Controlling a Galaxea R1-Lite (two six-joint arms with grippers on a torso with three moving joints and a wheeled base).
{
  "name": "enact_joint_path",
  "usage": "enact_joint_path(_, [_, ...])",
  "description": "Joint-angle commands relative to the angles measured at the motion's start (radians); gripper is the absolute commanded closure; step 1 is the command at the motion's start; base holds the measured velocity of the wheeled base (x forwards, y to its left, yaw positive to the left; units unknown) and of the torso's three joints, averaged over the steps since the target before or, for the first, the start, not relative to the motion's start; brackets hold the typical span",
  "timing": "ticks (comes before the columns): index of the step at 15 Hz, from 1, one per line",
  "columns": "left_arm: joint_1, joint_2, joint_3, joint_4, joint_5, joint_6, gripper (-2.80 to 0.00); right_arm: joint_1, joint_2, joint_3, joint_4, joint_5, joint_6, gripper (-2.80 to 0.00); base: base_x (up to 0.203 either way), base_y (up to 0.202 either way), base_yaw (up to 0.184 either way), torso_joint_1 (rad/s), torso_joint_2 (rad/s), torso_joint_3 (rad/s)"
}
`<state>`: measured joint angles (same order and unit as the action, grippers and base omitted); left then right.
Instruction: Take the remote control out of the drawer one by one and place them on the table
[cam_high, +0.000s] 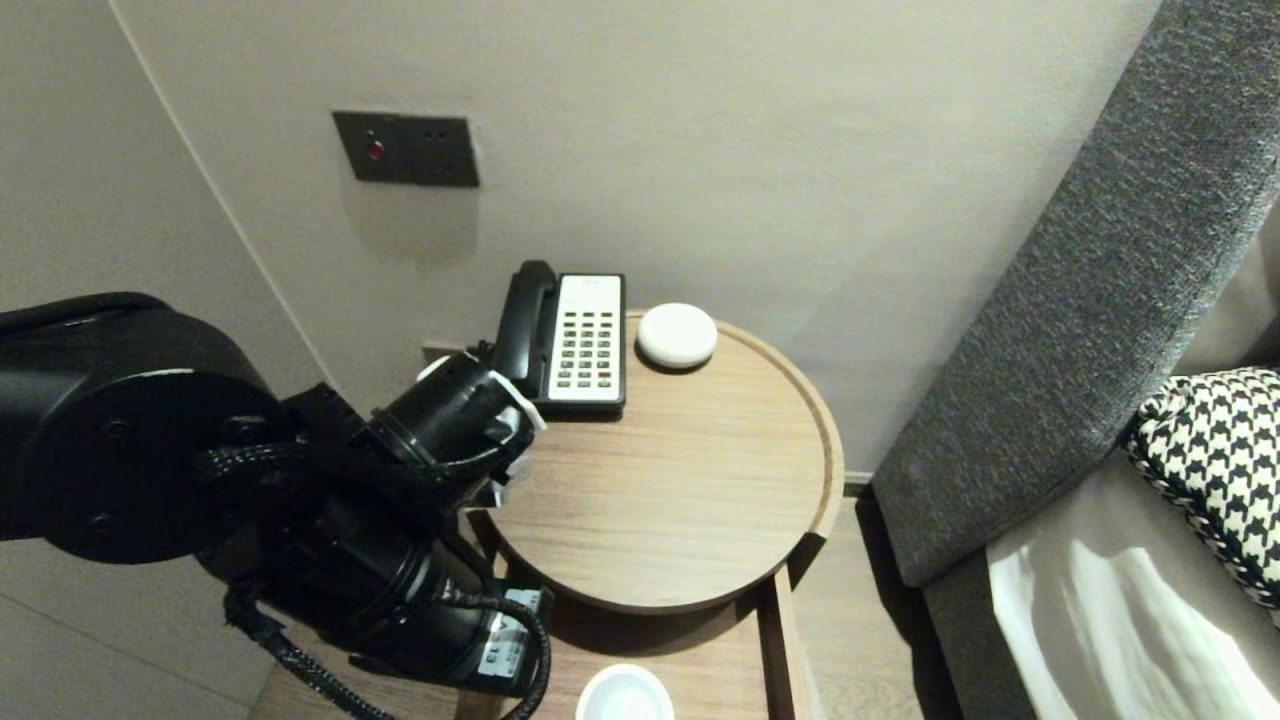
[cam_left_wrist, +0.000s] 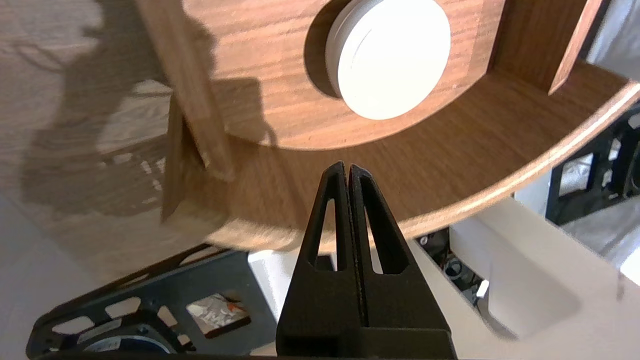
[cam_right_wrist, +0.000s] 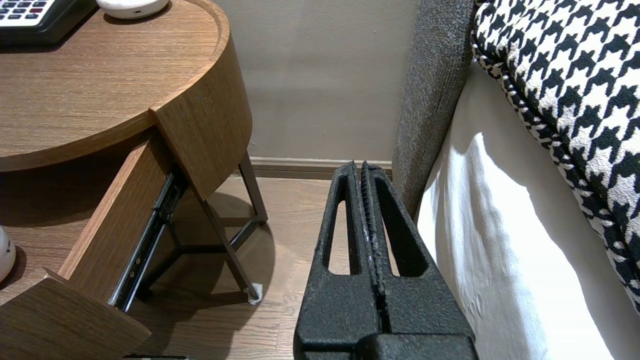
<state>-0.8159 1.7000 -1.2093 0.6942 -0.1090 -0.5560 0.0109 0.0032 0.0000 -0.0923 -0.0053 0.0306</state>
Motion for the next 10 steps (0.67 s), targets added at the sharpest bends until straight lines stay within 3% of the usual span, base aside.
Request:
enact_joint_path(1, [-0.023,0.076,-0.031,0.012,0.009,-0.010,0.00,0.001,0.002,0.040,-0.001,0.000,0.000,0.00,0.000,0.000,0.000,0.000,0.00,0.000])
enact_joint_path(5, [-0.080,0.133,-0.067,0.031,0.103,-0.078,0.00,0.000,0.001,0.040,-0.001,0.001,0.000,0.00,0.000,0.000,0.000,0.000,0.00,0.000])
enact_joint_path(10, [-0.079,0.160,-0.068,0.022,0.104,-0.081,0.00,0.000,0.001,0.040,-0.001,-0.001,0.000,0.00,0.000,0.000,0.000,0.000,0.00,0.000])
